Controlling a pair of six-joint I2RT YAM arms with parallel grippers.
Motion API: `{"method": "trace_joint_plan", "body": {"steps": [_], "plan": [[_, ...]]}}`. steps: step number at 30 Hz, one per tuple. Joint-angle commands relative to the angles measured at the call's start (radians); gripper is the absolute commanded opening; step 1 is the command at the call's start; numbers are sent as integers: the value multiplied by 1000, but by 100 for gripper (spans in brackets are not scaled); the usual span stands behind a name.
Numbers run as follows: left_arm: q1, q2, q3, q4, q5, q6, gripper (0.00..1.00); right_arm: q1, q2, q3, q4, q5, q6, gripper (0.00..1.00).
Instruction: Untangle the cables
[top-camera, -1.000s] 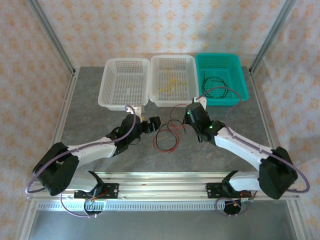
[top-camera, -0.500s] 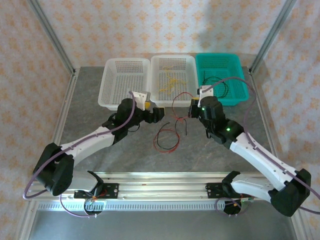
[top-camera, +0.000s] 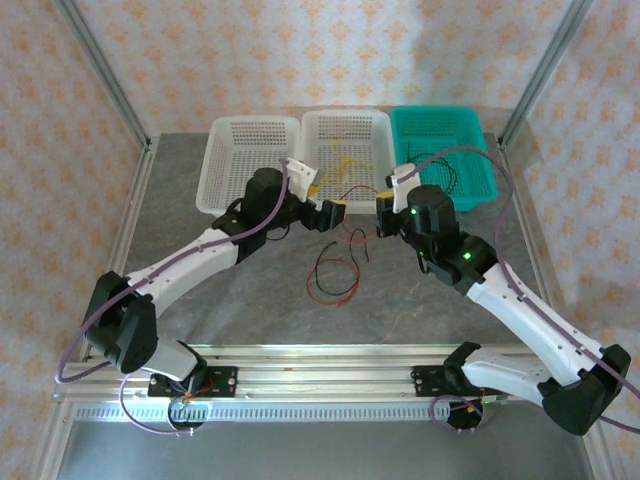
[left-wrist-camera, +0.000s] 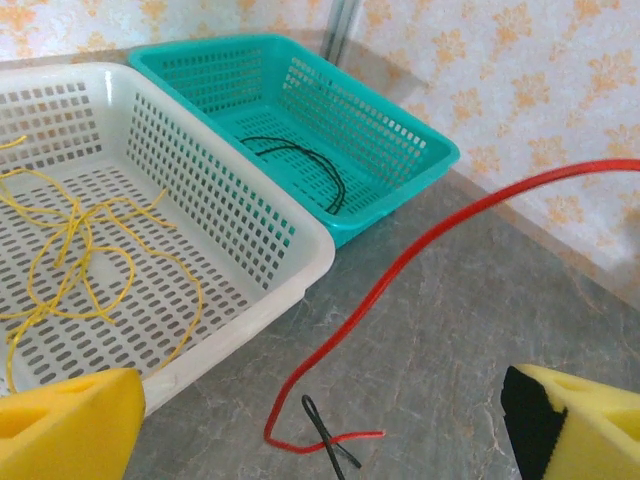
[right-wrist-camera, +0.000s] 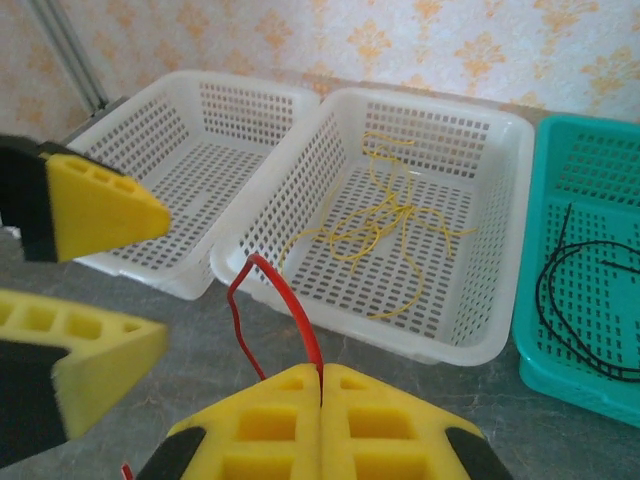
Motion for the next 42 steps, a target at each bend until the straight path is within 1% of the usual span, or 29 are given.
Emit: {"method": "trace_joint_plan", "body": {"steps": [1,5,8,10,15,23,28,30,32,34,35,36,38,41,42], "plan": [[5,44,67,-78,70,78,89,2,-7,47,-17,-56,-30,0],[4,91,110,-92,75,91,81,1,-3,51,-14,-68,-32,0],[5,119,140,-95,76,94,72,2,3,57,-16,-78,-31,0],[5,138,164,-105,89,99,65,2,5,61,-21,-77,-31,0],[4,164,186,-101,123,91,40,2,1,59,-27,-57,-33,0],[5,156,158,-82,127,77,11,2,-9,48,-30,-25,-22,0],[5,122,133,-63,104,51,1,2,-23,47,-19,-16,-5,0],[5,102,126,-59,87,41,0,2,-32,45,-11,-6,8,1],[5,75,121,-63,52,30,0,2,-55,30,13,26,29,22],[5,45,115,-71,23,27,0,2,-85,3,58,89,66,38],[4,28,109,-70,4,22,0,2,-103,-16,85,139,92,44],[4,11,104,-71,-9,20,0,2,-117,-32,107,185,117,47],[4,-16,97,-83,-33,19,0,2,-145,-65,144,316,193,52],[5,-48,92,-116,-88,19,0,-4,-161,-104,149,479,279,56],[5,-57,93,-129,-110,20,0,-9,-158,-112,139,508,306,56]]}}
